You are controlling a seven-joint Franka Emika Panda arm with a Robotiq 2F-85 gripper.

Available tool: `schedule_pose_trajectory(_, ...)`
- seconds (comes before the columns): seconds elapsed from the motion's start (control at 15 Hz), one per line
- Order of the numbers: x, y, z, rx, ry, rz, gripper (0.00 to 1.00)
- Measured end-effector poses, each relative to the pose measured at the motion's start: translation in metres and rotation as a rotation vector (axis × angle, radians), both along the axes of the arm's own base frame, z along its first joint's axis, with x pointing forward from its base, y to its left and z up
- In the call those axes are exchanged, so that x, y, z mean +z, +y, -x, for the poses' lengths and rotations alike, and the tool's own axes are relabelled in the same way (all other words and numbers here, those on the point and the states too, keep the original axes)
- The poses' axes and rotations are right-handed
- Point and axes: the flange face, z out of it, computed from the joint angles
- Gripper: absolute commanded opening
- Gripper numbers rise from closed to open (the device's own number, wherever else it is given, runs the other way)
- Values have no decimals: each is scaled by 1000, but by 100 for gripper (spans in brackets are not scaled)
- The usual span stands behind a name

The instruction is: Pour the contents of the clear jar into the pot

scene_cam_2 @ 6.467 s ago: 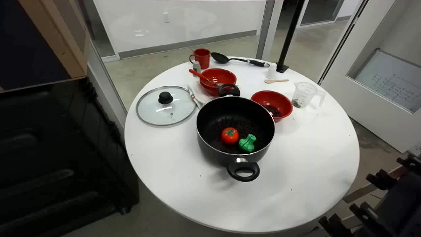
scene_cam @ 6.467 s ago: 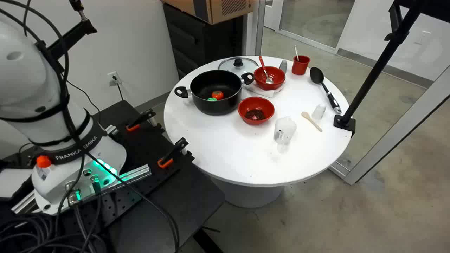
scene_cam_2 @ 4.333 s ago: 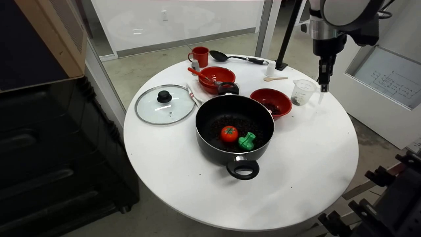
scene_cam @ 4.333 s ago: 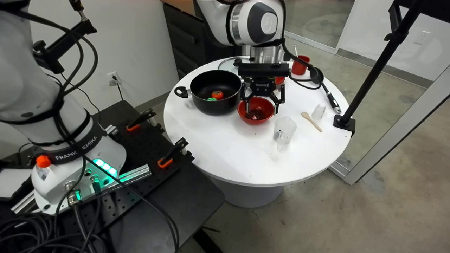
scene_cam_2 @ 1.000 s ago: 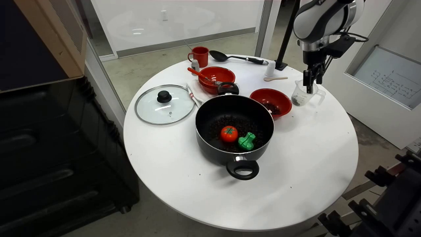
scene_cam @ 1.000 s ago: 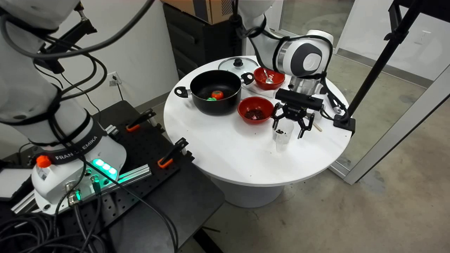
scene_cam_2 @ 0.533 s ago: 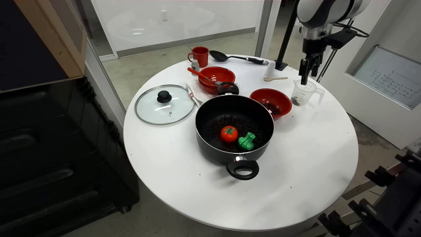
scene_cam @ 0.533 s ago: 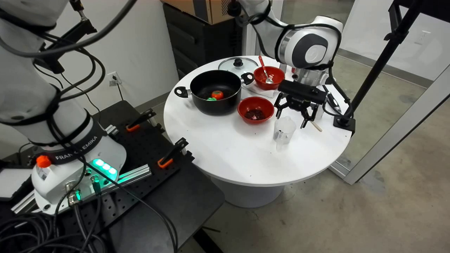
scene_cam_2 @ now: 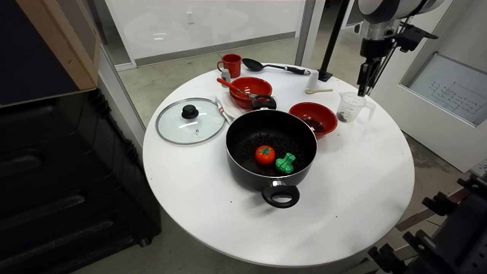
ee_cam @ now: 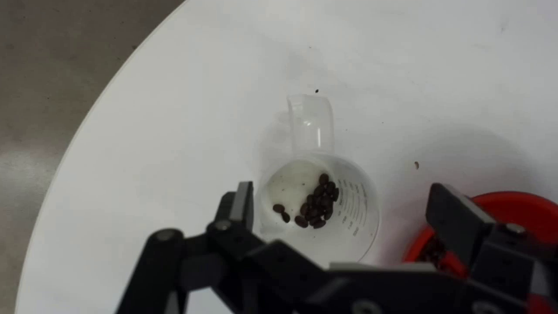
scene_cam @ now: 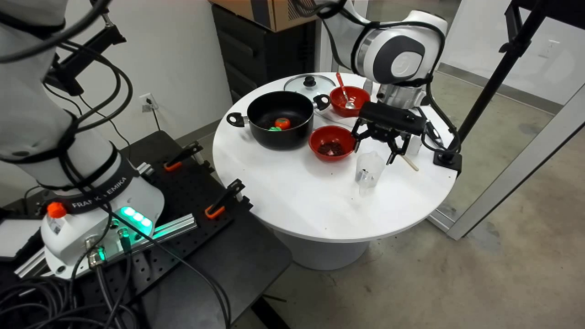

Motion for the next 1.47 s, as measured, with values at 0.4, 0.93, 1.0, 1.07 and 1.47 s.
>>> schedule_pose_trajectory(0.4,-4,9,28,42,8,-11,100)
schedule_pose_trajectory(0.93,-13,-2,44,32,6,15,100)
schedule_pose_trajectory(1.0,-14,-2,45,34,9,18,100)
schedule_pose_trajectory(1.07,-15,-2,45,36,12,20,100)
schedule_pose_trajectory(1.47,-30,7,41,28,18,38,100)
